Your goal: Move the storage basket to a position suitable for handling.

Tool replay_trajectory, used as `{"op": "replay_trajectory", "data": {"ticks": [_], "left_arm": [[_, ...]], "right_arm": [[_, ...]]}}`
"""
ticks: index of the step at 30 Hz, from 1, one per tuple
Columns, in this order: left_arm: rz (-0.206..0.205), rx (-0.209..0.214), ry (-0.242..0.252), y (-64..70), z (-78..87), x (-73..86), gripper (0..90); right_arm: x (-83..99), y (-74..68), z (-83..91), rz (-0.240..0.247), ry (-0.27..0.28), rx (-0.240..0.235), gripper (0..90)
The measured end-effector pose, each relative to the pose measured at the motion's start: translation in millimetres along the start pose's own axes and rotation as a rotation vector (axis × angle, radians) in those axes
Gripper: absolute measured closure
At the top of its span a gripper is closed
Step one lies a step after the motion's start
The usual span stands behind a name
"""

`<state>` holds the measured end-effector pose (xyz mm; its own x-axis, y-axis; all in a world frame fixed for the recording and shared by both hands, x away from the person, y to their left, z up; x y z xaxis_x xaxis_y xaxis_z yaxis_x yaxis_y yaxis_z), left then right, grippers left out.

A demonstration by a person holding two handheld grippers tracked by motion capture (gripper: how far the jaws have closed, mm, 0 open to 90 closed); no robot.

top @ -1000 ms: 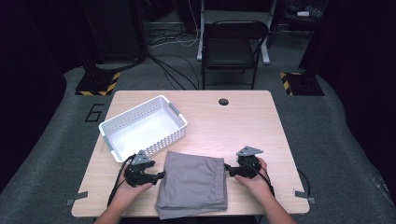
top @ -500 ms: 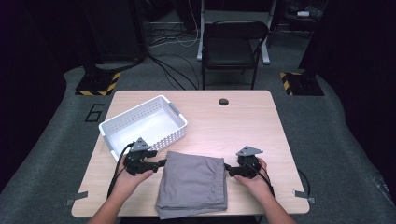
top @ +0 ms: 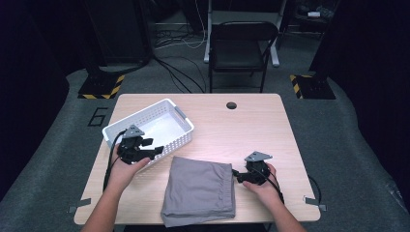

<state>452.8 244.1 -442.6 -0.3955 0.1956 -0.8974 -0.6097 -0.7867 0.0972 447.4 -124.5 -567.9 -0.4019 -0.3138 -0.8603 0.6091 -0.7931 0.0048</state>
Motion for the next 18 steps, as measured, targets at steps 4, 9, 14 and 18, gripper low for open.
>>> {"op": "replay_trajectory", "data": {"ticks": [4, 9, 14, 18], "left_arm": [[0.004, -0.021, -0.009, -10.1, 11.6, -12.1, 40.7], [0.016, -0.057, 0.040, -18.4, 25.9, -22.7, 39.6], [0.022, -0.079, 0.027, -23.9, 32.8, -18.8, 39.8], [0.025, -0.119, 0.002, -33.8, 33.8, -8.3, 39.7]], "right_arm": [[0.0, -0.1, 0.0, -0.001, 0.000, -0.002, 22.3], [0.0, -0.1, -0.1, -0.001, 0.001, -0.002, 22.3], [0.0, 0.0, 0.0, 0.000, 0.000, 0.001, 22.3], [-0.4, -0.5, -0.6, -0.007, 0.004, 0.005, 22.3]]}}
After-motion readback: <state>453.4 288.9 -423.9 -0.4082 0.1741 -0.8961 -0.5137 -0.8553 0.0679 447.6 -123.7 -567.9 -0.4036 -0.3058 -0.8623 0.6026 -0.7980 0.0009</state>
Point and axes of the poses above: each handheld gripper's, and its own axes: z roughly backward along the jaws, x roughly out of its underside, y roughly to its right, the point moved 6 cm from there along -z, roughly forward along the jaws, and after that the axes turned 11 degrees about y, right-handed, at the moved point
